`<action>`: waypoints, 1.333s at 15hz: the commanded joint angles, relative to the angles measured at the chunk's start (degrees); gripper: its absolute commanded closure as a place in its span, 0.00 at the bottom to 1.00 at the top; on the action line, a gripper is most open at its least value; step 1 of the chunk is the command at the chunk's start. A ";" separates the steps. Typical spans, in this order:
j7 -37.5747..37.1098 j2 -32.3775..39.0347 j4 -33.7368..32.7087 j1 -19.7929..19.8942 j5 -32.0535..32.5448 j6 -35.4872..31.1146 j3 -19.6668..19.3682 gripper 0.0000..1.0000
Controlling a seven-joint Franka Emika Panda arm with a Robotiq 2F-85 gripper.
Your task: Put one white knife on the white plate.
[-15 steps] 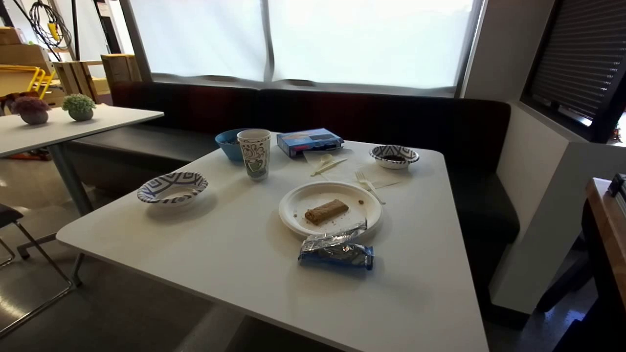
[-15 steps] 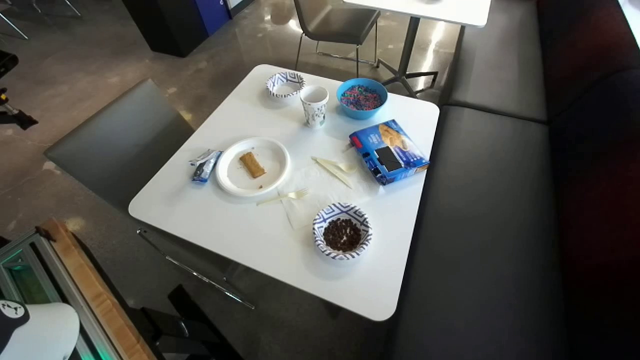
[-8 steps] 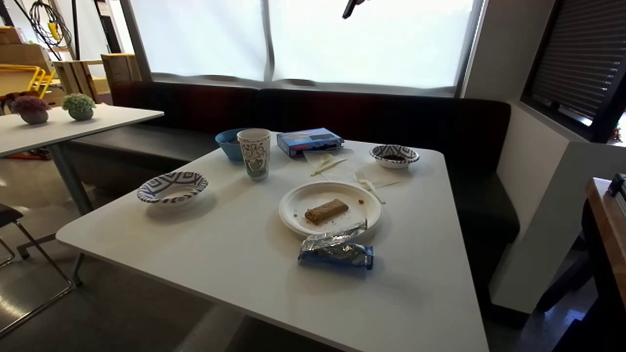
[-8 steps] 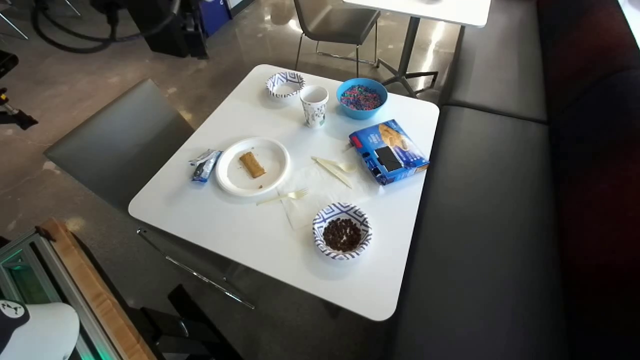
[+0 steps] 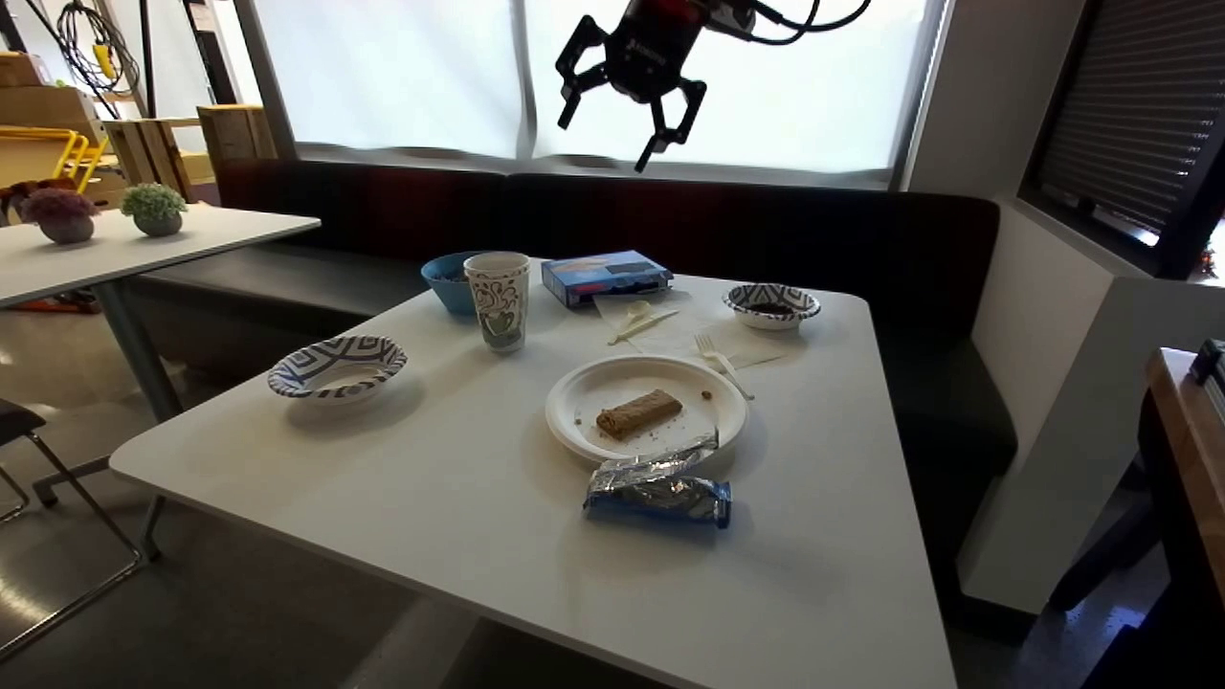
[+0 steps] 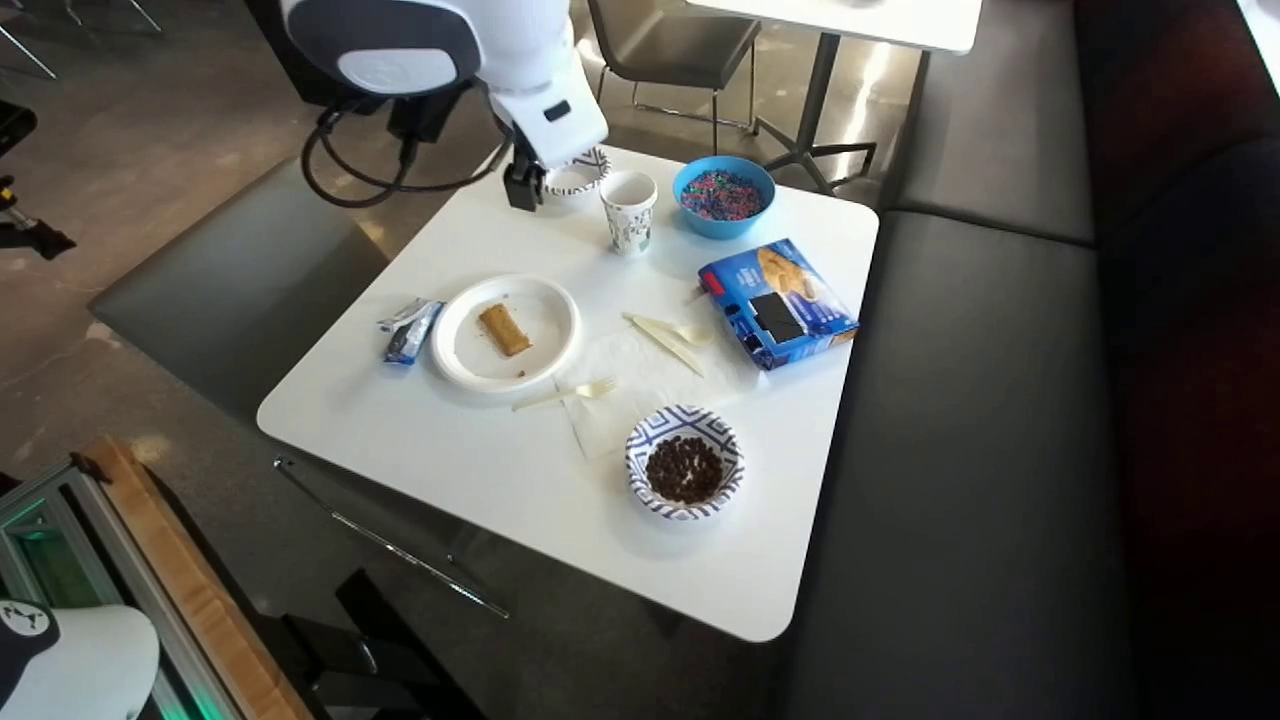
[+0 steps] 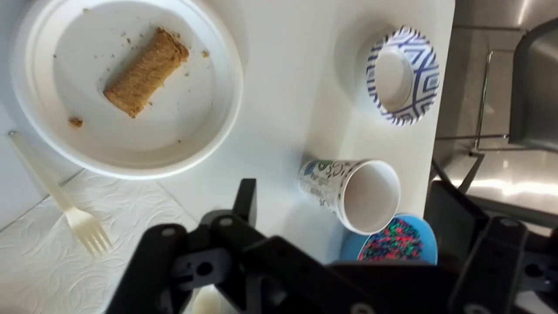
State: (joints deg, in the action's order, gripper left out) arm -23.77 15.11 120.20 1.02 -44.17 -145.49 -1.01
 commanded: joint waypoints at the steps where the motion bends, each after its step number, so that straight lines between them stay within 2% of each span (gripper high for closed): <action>1: -5.78 8.40 -5.74 0.98 -1.95 -4.55 -1.75 0.00; 3: -10.76 11.85 -7.79 0.89 -1.52 -6.25 -2.95 0.00; 4: -14.17 13.54 -9.56 1.04 1.53 0.28 -4.05 0.00; 5: -9.01 9.60 -5.72 1.40 0.15 -3.55 -2.88 0.00; 8: -11.83 12.92 -8.19 1.57 0.58 -1.51 -3.40 0.00; 12: -12.49 13.25 -8.95 1.53 0.63 -1.36 -3.37 0.00; 15: -17.00 18.32 -12.40 0.71 1.98 -1.16 -4.44 0.00; 20: -20.62 26.73 -18.92 2.03 -0.26 -2.63 -3.53 0.00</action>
State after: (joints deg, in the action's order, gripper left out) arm -41.36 35.73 107.00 2.56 -43.82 -147.23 -4.87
